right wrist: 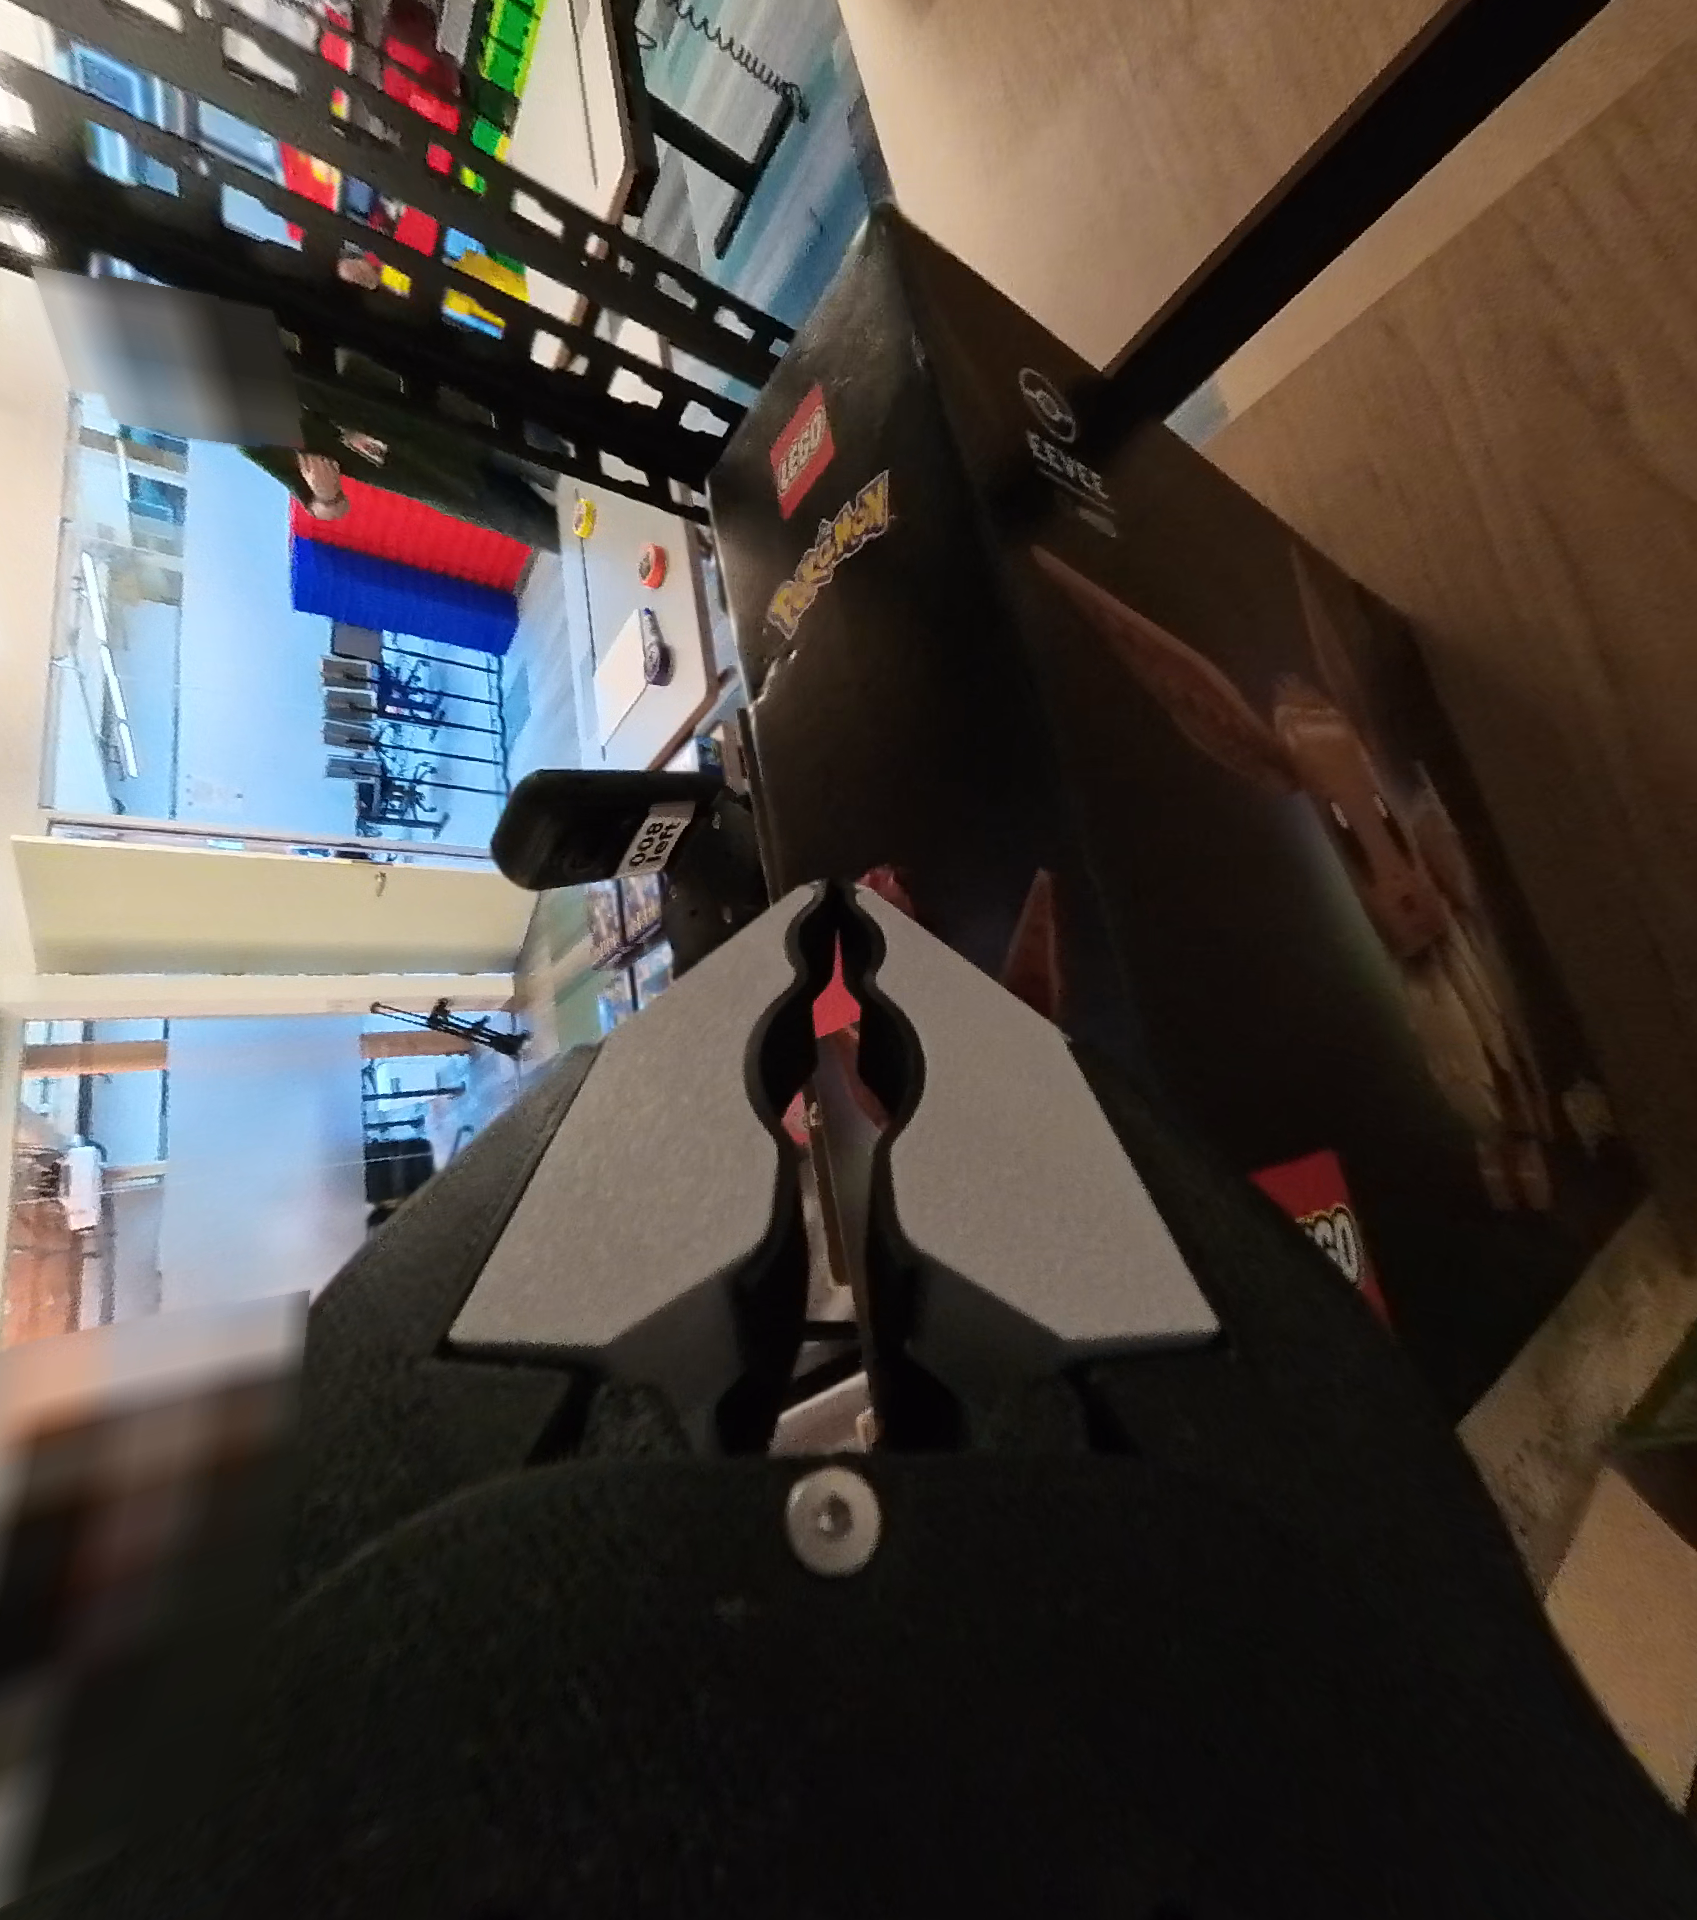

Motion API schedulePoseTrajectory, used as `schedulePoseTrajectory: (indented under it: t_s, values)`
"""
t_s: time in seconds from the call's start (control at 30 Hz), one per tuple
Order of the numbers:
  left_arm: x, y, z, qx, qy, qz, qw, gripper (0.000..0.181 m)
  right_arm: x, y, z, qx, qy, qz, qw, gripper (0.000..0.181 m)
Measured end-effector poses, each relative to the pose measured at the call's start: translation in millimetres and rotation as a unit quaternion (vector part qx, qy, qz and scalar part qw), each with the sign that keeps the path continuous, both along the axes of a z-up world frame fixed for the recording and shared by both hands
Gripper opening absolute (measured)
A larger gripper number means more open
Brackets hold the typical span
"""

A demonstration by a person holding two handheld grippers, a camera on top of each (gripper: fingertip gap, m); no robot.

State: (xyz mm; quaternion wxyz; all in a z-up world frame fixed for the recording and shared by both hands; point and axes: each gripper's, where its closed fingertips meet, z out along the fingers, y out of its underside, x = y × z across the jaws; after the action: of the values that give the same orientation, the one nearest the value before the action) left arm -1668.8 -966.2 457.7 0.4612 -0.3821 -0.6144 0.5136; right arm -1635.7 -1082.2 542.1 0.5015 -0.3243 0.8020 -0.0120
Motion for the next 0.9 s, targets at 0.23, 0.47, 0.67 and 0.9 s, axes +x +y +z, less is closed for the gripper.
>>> schedulePoseTrajectory:
  t_s: [0.23, 0.47, 0.67, 0.9]
  values:
    - [-3, 1, 0, 0.004, 0.004, -0.01, 1.0, 0.015, -12, 16, -1, 0.0, 0.008, 0.028, 1.0, 0.0]
    - [-6, 3, 0, 0.005, 0.004, -0.017, 1.0, 0.013, -5, 33, -3, -0.018, 0.021, 0.06, 0.998, 0.0]
    - [0, 3, 2, 0.008, 0.018, -0.002, 1.0, 0.014, -6, 33, -3, -0.012, 0.007, 0.063, 0.998, 0.0]
    - [11, 30, 39, 0.016, 0.101, -0.06, 0.993, 0.011, -6, 34, -4, -0.03, 0.014, 0.061, 0.998, 0.0]
